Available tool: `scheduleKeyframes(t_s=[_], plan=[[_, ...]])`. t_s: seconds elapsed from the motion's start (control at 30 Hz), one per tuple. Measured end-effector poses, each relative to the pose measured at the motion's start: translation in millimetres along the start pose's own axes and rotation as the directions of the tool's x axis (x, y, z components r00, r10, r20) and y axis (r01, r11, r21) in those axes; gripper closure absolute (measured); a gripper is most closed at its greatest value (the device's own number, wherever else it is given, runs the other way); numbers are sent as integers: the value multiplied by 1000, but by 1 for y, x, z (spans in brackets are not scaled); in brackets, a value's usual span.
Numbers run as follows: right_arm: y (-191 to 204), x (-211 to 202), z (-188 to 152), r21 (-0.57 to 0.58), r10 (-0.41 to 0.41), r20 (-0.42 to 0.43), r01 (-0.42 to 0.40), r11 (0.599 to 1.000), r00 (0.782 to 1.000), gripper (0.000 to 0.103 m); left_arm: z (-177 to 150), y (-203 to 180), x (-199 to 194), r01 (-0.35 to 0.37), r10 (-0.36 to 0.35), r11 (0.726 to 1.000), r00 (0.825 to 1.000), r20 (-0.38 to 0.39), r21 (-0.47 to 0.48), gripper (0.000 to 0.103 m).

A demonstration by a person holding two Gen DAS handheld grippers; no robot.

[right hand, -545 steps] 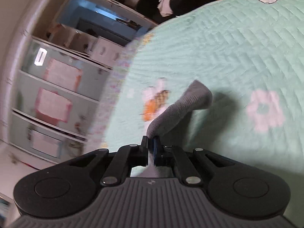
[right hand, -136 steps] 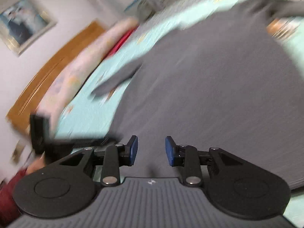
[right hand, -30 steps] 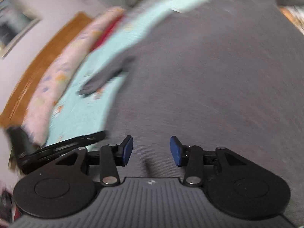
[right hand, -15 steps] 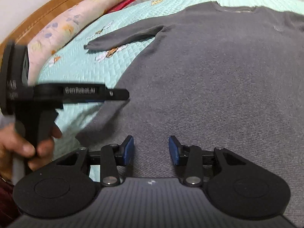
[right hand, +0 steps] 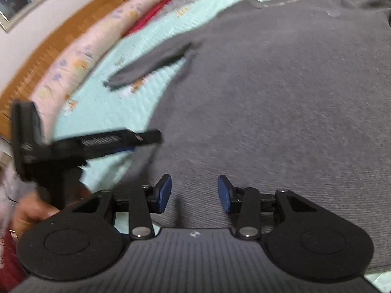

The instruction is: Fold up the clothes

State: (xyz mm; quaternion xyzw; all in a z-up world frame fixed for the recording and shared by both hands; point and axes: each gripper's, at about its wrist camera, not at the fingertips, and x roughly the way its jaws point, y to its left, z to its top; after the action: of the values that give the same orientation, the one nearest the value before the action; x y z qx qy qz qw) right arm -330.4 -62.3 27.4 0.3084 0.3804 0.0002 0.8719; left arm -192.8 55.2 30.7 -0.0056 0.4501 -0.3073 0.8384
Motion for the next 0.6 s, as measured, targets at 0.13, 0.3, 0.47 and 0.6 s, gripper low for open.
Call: scheduleKeyframes(t_s=[0.13,0.3,0.47,0.6], plan=[[1,6,-4,0,28,-32,-28,1000,999,60,-1,0,2,-3,3,1000,1000,-3,6,49],[-3,13,0,-9,38,-72,-38,999,997,60,2,0,2,18,-18,1000,1000,-4,-10,48],[-11,11,14,58,43,-91,-37,998,995,60,4,4,-4,58,-58,998,998,-14,-3,48],[-18,7,14,104,27,-58,-21,994,998,57,-3,11,-5,91,-91,996,995,-27,-12,48]])
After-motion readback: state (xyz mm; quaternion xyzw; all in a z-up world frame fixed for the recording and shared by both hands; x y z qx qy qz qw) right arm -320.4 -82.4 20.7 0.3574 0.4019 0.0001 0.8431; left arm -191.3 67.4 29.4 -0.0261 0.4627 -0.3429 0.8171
